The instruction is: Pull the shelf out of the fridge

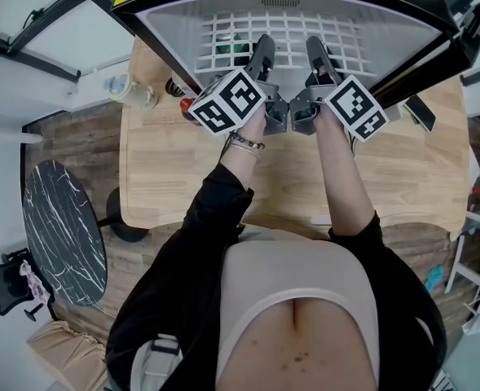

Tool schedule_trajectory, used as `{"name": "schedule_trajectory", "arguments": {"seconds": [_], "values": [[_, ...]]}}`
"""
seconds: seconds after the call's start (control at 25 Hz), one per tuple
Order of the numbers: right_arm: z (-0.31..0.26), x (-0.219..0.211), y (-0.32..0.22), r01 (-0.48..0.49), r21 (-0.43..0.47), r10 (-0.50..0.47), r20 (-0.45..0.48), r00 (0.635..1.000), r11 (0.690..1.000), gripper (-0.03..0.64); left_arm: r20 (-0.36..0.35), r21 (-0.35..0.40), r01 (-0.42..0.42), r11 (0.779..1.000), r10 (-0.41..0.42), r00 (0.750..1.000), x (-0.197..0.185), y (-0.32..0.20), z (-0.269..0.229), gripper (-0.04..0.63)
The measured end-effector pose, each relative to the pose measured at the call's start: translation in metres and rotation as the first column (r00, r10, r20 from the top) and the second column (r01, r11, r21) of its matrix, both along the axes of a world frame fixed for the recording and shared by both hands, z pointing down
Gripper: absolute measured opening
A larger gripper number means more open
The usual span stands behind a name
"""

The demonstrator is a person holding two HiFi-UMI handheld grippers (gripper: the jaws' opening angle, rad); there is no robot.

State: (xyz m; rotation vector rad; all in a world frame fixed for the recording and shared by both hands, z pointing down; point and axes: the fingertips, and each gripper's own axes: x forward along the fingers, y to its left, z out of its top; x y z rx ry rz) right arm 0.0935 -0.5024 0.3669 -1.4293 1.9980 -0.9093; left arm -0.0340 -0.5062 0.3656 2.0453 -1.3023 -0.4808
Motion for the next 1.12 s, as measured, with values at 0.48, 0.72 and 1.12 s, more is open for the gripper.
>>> {"name": "schedule_trajectory", "arguments": {"seconds": [0.48, 0.72, 1.12], "values": [[0.0, 0.0, 0.009, 0.002, -0.002, -0.002, -0.009, 1.0, 1.0, 0.144, -0.009, -0.006, 0.0, 1.0, 0.0, 1.0, 0.0, 0.008, 0.0, 0.153], [0.0, 0.0, 0.014, 0.001, -0.003, -0.001, -0.007, 1.0, 1.0, 0.143, -0.012, -0.008, 0.0, 1.0, 0.0, 1.0, 0.0, 0.014, 0.001, 0.152], [-0.001, 0.001, 0.023, 0.002, -0.008, -0.002, 0.003, 1.0, 1.0, 0.14, -0.021, -0.016, 0.0, 1.0, 0.0, 1.0, 0.0, 0.023, 0.0, 0.147]]}}
